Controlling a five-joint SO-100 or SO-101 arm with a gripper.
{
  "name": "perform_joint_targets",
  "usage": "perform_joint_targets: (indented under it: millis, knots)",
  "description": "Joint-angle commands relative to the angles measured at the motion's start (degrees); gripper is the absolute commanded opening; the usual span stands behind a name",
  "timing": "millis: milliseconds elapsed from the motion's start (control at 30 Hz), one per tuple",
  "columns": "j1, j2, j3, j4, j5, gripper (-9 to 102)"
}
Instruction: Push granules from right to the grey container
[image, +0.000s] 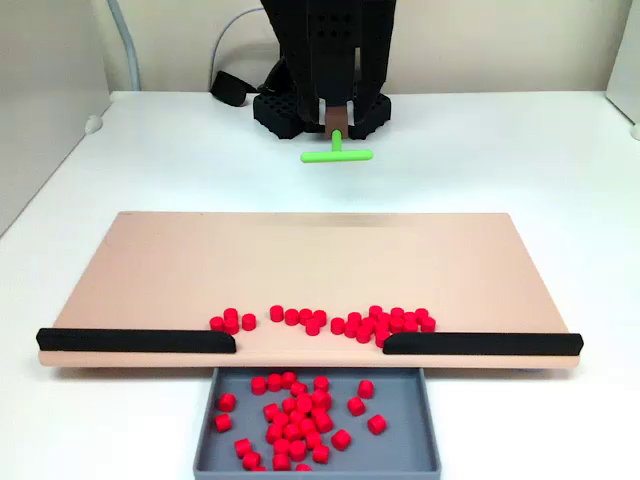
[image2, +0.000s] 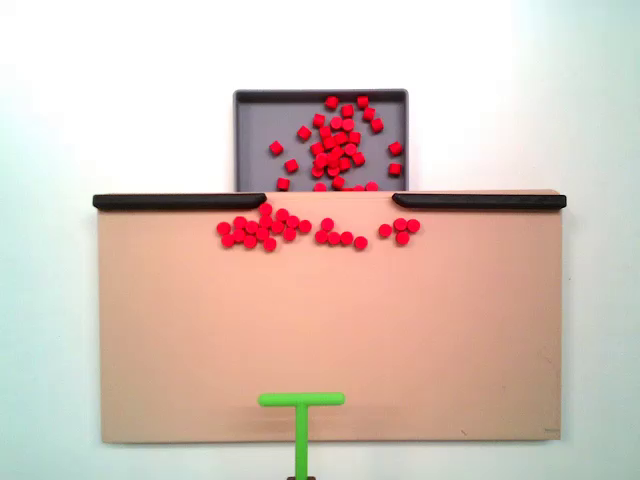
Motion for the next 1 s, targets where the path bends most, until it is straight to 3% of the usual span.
perform_joint_targets:
  millis: [0,967]
  knots:
    - [-0.4,-4.1,-0.4,-0.4,-1.7,0]
    - [-0.5,-3.4,-0.4,-0.4,-1.7,0]
